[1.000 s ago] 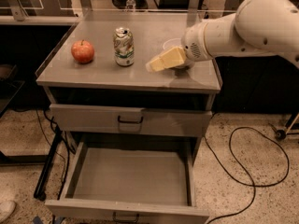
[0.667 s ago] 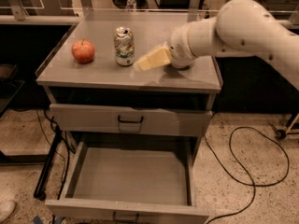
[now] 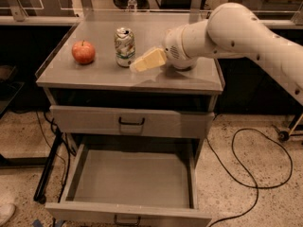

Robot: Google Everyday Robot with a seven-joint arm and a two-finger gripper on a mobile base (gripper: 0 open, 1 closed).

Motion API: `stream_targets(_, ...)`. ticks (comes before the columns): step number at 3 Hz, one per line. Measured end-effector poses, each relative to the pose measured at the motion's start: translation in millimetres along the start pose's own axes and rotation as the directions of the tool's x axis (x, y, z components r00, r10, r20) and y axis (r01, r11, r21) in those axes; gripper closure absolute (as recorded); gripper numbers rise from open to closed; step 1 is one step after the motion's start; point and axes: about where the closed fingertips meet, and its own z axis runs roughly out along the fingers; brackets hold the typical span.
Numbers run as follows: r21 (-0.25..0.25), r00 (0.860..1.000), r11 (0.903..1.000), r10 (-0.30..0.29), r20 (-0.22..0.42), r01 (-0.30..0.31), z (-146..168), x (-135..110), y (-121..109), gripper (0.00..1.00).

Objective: Place 7up can into middle drawer

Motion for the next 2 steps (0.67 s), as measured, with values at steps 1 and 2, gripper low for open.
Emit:
stream_targets(1, -0.002, 1.0, 0.9999, 0.013, 0.016, -0.013, 4.3, 1.3, 0.8, 0.0)
stream_targets(2, 0.005, 0.998, 0.9994, 0.035, 0.049, -0.036, 27.7, -2.0, -4.9, 0.0)
